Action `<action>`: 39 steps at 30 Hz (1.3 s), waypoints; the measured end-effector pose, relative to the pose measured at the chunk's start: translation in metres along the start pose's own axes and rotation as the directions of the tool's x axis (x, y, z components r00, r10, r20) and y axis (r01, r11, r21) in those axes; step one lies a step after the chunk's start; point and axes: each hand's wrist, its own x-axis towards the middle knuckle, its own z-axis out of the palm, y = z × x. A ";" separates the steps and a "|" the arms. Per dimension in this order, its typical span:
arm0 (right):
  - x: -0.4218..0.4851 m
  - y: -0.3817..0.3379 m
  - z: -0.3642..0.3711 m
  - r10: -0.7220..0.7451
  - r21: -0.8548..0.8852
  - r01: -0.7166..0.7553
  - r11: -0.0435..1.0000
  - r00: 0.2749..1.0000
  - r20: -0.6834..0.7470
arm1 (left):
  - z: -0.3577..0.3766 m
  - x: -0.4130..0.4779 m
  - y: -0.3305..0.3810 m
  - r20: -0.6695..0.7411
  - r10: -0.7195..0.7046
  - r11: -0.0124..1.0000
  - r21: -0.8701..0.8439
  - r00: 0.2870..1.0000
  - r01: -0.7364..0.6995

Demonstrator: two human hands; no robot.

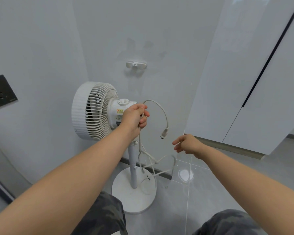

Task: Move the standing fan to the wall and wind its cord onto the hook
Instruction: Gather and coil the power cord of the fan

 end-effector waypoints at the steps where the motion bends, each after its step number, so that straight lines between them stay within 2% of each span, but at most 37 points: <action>1: -0.001 -0.002 0.003 -0.048 -0.061 0.047 0.997 0.999 0.001 | 0.003 0.000 0.002 0.010 -0.003 1.000 -0.022 1.000 0.003; 4: -0.006 -0.008 0.017 -0.174 -0.102 0.186 0.977 0.978 0.110 | 0.011 0.000 0.006 0.034 -0.024 0.993 -0.111 0.999 0.028; 7: -0.012 -0.015 0.035 -0.184 0.001 0.194 0.981 0.927 0.327 | 0.018 0.000 0.009 0.030 -0.052 0.981 -0.187 0.998 0.056; 9: -0.014 -0.017 0.049 -0.199 0.034 0.203 0.979 0.896 0.397 | 0.020 0.001 0.010 0.013 -0.070 0.968 -0.242 0.997 0.071; 12: -0.011 -0.017 0.066 -0.229 0.037 0.232 0.972 0.895 0.382 | 0.021 0.002 0.010 -0.002 -0.096 0.946 -0.310 0.995 0.091; 16: -0.002 -0.017 0.071 -0.291 -0.028 0.305 0.952 0.929 0.229 | 0.015 0.004 0.009 -0.014 -0.117 0.926 -0.364 0.993 0.104; 18: 0.002 -0.013 0.065 -0.258 -0.019 0.268 0.963 0.943 0.210 | 0.009 0.007 0.009 -0.034 -0.119 0.922 -0.374 0.992 0.098; 22: 0.003 -0.004 0.043 -0.080 0.078 0.062 0.995 0.963 0.258 | -0.006 0.009 0.009 -0.085 -0.113 0.922 -0.380 0.990 0.073; 26: 0.009 0.008 0.019 0.043 0.164 -0.100 0.981 0.946 0.322 | -0.020 0.012 0.006 -0.105 -0.094 0.947 -0.315 0.990 0.056; 31: 0.006 0.008 -0.001 0.062 0.303 -0.180 0.936 0.931 0.361 | -0.034 0.013 0.001 -0.076 -0.063 0.985 -0.165 0.995 0.050; 39: 0.005 0.003 -0.005 0.041 0.447 -0.197 0.872 0.941 0.336 | -0.044 0.008 0.001 0.005 -0.068 0.991 -0.113 0.998 0.068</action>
